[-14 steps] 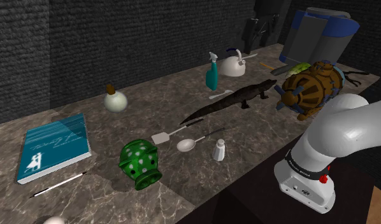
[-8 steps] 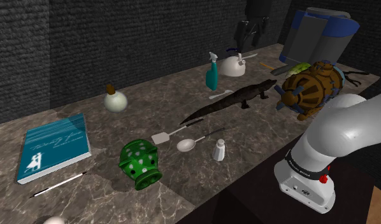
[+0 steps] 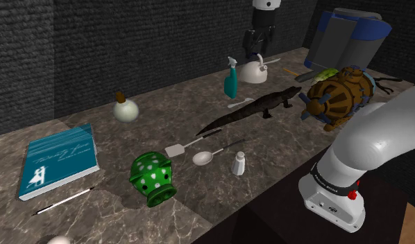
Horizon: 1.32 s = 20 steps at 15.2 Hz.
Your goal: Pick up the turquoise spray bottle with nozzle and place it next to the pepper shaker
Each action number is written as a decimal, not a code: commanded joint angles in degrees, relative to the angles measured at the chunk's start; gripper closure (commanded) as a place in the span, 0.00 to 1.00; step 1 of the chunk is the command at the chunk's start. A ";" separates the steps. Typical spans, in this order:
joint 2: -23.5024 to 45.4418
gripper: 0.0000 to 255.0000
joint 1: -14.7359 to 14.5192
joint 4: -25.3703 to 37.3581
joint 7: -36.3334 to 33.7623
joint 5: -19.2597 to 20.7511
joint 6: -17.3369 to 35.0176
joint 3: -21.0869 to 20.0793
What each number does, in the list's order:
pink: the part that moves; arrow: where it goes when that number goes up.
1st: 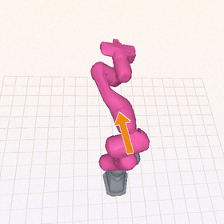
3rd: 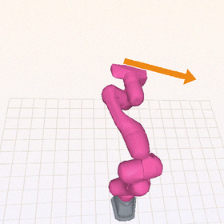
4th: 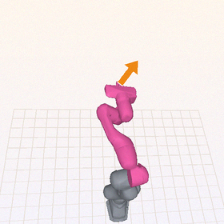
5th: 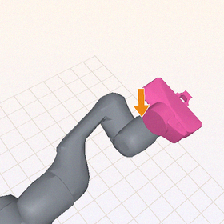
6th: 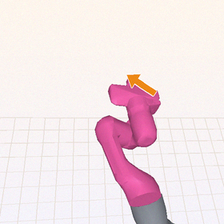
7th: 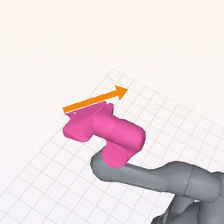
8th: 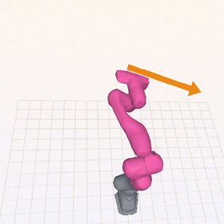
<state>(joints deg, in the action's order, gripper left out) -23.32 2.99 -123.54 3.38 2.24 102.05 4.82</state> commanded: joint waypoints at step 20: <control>46.40 0.00 5.92 40.21 11.20 -6.55 3.86 5.92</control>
<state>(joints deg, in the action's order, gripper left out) 21.11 8.57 -85.52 14.34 -3.96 106.19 10.74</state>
